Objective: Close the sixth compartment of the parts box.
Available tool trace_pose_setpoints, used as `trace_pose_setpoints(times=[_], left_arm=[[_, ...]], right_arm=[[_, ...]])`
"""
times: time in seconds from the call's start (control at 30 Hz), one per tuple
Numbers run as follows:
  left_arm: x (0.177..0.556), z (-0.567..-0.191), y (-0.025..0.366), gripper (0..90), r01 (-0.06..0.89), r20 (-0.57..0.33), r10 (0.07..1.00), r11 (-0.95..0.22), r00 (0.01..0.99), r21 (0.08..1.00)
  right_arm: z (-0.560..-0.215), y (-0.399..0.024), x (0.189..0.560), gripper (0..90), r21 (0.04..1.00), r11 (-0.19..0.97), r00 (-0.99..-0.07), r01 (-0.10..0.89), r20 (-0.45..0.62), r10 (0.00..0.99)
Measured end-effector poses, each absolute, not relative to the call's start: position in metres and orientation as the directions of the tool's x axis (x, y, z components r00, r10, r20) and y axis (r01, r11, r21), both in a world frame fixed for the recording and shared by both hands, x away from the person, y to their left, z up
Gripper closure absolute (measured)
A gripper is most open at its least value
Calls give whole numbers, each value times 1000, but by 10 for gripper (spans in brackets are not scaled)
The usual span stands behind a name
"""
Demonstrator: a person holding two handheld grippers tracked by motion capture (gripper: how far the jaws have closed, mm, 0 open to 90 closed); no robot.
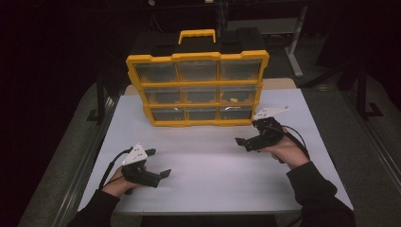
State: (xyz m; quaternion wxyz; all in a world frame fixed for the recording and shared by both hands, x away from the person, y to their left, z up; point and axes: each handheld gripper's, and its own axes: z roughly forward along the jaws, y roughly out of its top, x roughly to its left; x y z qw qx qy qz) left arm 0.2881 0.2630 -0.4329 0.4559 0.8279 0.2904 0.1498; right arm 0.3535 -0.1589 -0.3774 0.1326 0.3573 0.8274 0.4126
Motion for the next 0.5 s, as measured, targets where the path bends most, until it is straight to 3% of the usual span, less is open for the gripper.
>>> trace_pose_setpoints(times=[0.5], left_arm=[[288,-432,263,12,344,-22,616,-409,787,845]], right_arm=[[-408,-168,332,0,773,393,-700,498,90,709]])
